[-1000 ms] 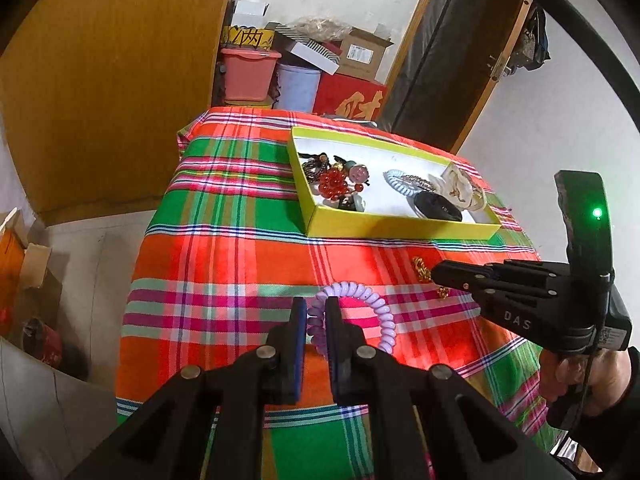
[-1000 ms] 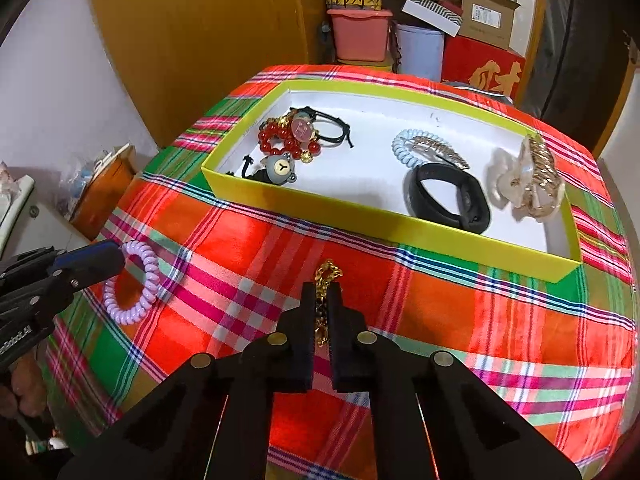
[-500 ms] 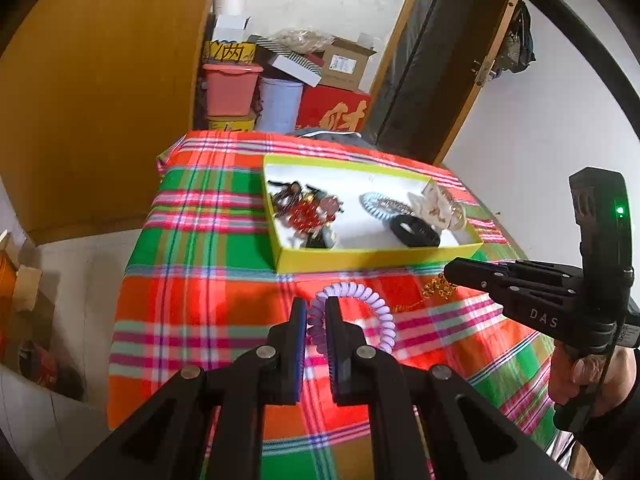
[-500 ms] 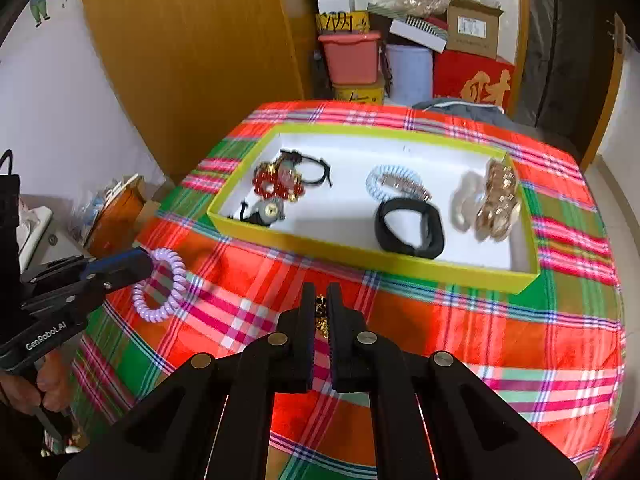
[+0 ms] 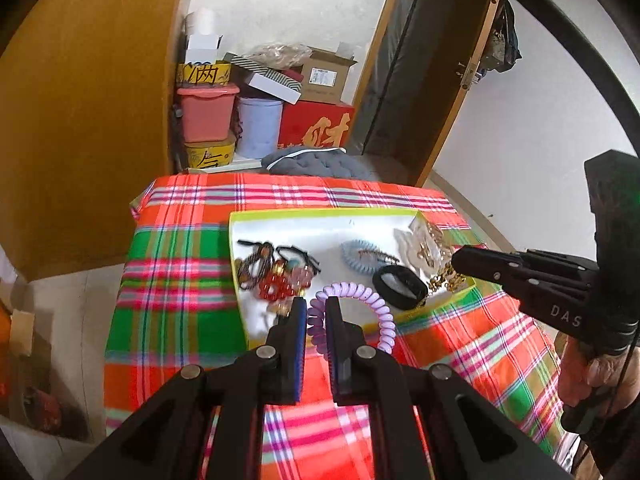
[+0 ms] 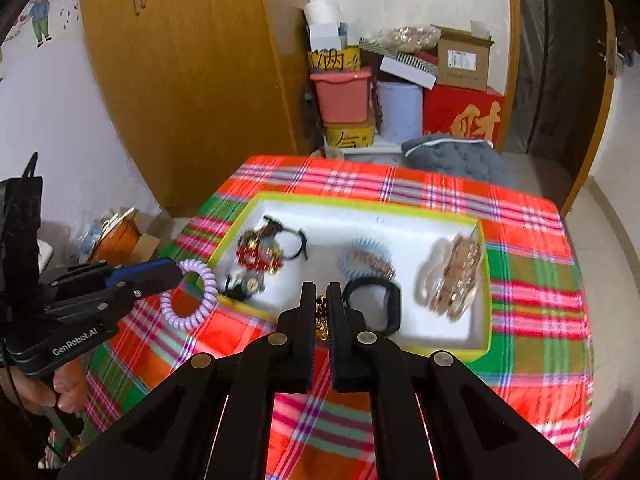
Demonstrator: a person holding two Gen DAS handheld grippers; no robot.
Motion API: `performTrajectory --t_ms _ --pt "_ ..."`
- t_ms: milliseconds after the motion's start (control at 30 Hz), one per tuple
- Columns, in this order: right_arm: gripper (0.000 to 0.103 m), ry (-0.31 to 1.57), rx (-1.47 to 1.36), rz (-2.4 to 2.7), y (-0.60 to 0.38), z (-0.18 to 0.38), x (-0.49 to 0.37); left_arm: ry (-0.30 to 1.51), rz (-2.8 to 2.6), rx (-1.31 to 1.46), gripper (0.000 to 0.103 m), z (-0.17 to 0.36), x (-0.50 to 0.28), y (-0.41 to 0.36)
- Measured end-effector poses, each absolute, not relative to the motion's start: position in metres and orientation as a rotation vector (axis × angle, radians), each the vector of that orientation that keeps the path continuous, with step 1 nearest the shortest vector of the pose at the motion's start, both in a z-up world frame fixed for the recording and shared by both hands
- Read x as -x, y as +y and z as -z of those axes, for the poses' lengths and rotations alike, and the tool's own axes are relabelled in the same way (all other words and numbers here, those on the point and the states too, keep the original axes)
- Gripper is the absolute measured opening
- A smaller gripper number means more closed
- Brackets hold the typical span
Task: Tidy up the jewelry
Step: 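Carry the gold chain and lilac coil tie into the tray and open both tools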
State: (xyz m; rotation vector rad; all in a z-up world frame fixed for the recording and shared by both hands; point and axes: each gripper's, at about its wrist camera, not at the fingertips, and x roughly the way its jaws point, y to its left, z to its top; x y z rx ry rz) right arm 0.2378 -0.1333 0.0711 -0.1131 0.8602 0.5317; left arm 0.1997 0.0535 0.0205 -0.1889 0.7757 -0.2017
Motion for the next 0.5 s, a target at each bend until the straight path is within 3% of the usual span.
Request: performTrajectory --t_ms 500 --pt "0.005 0.856 0.100 -0.486 -0.140 -0.071 -0.300 0.818 0.227 0.181 0.009 0.001 -0.247 0.034"
